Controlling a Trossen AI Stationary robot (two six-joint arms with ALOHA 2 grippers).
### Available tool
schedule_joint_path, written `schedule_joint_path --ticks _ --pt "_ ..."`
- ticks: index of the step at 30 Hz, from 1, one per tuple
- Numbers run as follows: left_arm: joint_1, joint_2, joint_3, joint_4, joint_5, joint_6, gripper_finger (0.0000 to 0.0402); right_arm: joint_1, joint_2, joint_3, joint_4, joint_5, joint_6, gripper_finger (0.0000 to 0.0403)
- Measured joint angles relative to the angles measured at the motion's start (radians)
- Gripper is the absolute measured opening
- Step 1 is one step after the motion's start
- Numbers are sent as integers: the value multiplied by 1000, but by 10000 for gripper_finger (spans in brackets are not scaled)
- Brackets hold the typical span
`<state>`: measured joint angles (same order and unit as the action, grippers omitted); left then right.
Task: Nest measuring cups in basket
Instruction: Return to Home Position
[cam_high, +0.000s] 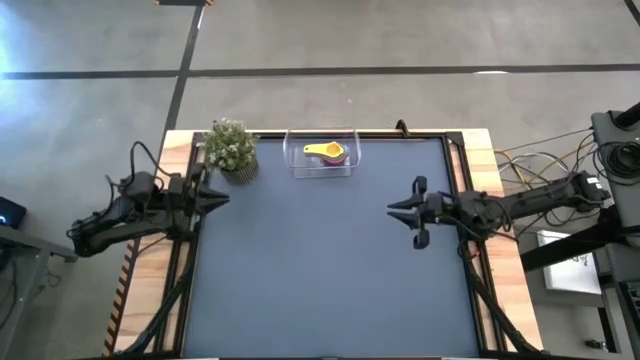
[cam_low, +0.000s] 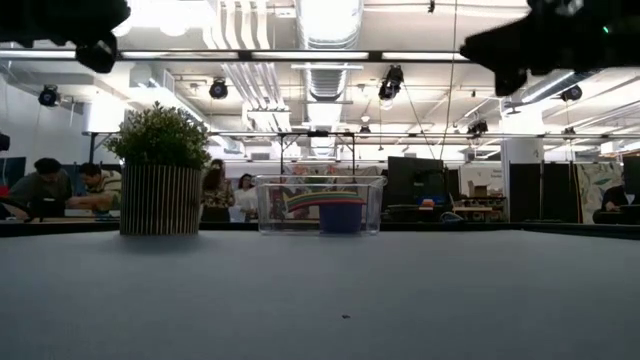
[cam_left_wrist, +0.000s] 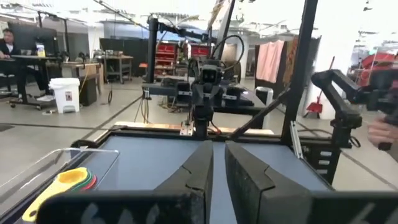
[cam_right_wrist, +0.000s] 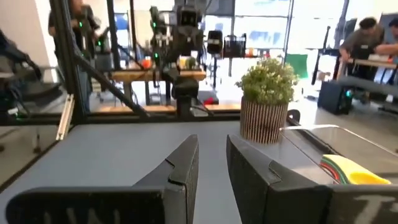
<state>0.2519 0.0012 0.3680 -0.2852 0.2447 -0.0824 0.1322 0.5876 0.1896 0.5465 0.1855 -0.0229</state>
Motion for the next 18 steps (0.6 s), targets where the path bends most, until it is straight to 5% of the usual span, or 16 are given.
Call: schedule_joint_path --ticks 6,18 --pt "0 24 -18 -24 -1 47 24 0 -116 -127 86 102 -44 73" --pt "0 -1 -249 194 -18 -3 24 -2 -243 -177 19 113 -71 72"
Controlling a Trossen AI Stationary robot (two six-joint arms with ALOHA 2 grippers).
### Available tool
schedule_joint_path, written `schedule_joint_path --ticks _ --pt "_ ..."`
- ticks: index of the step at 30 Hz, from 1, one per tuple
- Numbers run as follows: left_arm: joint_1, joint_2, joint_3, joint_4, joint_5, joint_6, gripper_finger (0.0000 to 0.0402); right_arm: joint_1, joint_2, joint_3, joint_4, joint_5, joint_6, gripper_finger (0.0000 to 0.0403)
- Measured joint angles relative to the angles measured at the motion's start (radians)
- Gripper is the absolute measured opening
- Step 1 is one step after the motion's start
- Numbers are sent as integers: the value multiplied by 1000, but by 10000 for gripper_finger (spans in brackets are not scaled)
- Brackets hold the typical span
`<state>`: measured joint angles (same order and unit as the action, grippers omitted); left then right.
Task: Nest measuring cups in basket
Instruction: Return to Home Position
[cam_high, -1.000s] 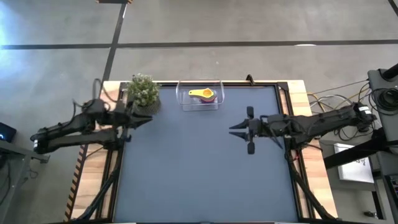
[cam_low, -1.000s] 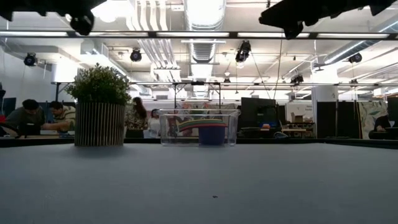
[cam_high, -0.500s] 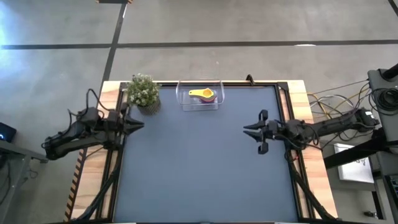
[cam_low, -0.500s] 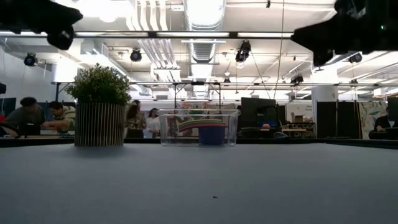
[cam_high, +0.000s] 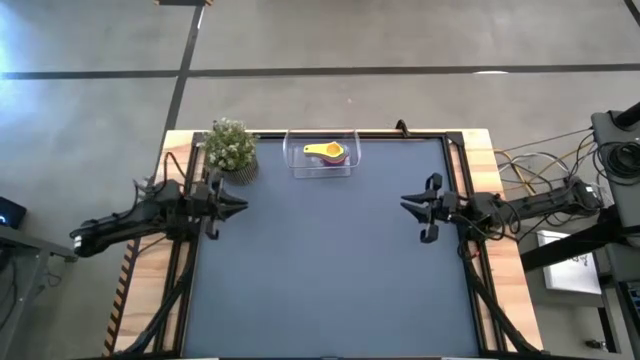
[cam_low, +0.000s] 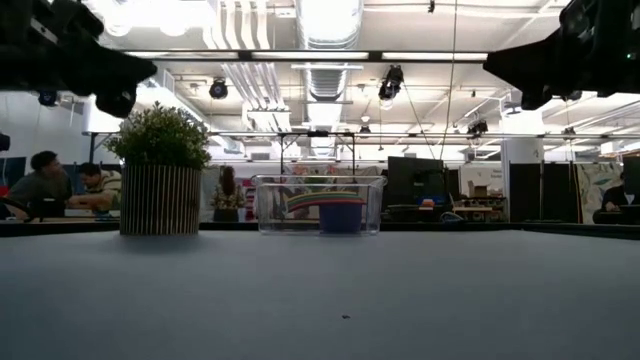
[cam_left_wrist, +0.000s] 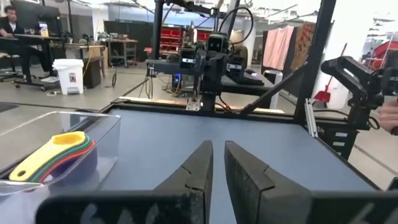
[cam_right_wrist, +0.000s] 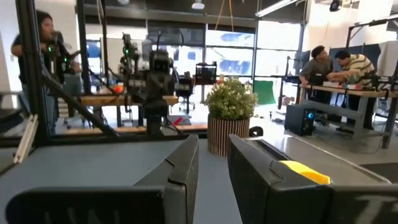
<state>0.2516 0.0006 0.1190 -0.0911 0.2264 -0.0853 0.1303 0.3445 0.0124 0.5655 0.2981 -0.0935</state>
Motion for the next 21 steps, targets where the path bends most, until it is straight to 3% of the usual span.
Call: schedule_joint_path --ticks 7,21 --pt "0 0 -110 152 9 -3 24 0 7 0 -47 -10 41 73" --pt "0 7 -109 158 0 -55 24 0 12 -1 -64 -9 -45 73"
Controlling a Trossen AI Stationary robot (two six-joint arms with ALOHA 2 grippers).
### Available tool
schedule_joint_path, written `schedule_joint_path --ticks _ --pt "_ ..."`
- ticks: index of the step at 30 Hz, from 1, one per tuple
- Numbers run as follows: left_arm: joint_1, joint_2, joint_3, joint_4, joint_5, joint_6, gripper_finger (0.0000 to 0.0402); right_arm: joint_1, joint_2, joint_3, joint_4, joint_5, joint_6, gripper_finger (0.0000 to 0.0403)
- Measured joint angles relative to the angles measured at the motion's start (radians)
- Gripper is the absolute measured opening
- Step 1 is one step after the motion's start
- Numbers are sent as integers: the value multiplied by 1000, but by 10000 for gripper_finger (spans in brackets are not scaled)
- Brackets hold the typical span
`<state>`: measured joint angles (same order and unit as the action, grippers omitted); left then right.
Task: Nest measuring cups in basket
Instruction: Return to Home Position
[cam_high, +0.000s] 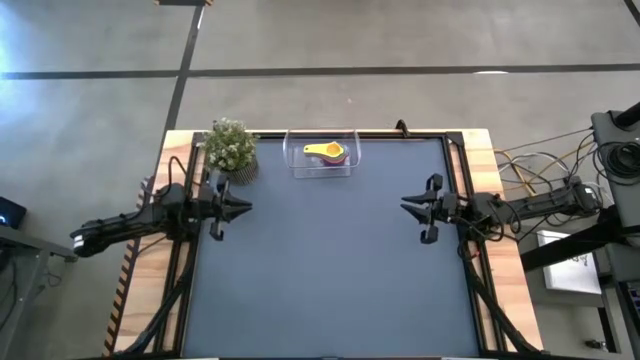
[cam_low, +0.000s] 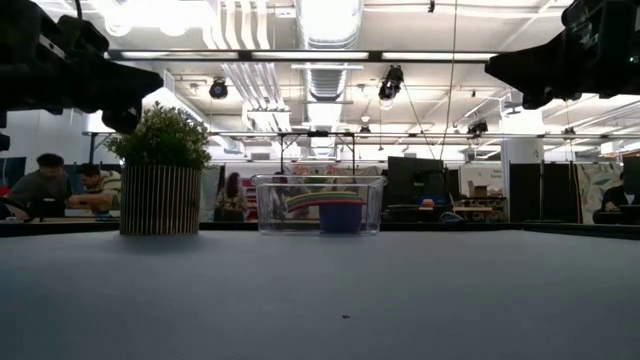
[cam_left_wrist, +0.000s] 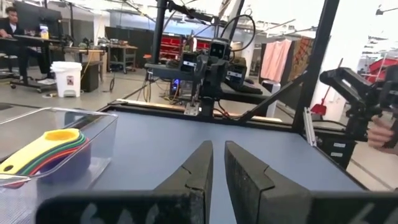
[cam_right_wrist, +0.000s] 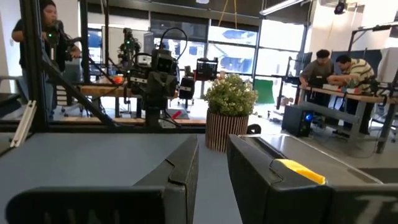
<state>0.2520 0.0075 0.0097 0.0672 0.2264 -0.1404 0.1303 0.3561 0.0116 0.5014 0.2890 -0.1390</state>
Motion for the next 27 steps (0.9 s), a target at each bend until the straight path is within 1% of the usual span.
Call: schedule_joint_path --ticks 7,27 --pt "0 11 0 -4 -1 25 24 0 0 0 0 0 41 73" --pt "0 12 0 -4 -3 27 24 0 0 -1 0 0 42 73"
